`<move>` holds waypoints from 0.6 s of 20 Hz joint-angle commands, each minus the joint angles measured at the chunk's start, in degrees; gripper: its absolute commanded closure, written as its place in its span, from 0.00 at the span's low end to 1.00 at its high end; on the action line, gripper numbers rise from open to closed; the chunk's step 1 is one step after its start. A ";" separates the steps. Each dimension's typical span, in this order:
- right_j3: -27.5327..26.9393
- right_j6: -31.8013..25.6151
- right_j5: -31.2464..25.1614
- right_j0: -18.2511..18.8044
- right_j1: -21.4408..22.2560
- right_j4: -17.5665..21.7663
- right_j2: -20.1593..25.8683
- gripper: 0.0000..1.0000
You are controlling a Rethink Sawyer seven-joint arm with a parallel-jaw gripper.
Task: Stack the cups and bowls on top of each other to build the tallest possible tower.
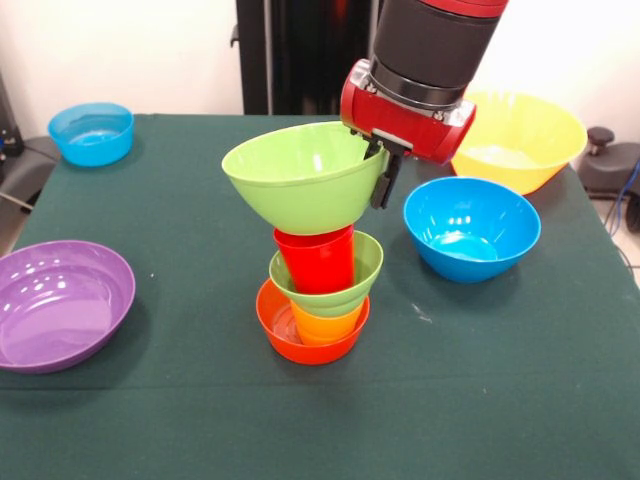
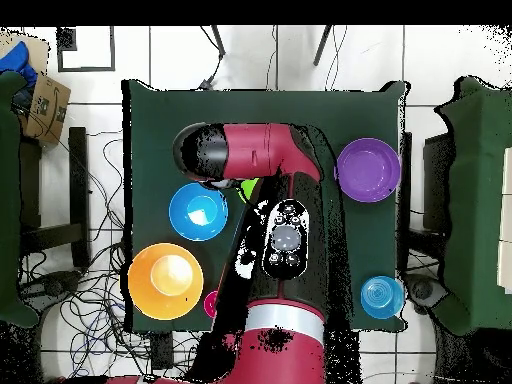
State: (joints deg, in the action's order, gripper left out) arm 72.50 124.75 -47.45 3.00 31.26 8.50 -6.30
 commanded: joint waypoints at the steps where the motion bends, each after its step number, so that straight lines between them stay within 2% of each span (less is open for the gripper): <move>1: 1.22 -3.07 -0.59 0.44 -5.19 1.56 6.25 1.00; 12: 0.62 -4.79 -2.67 2.04 -4.81 0.49 7.59 1.00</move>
State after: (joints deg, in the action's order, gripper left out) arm 72.47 124.75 -47.46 3.26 31.27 8.50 -5.98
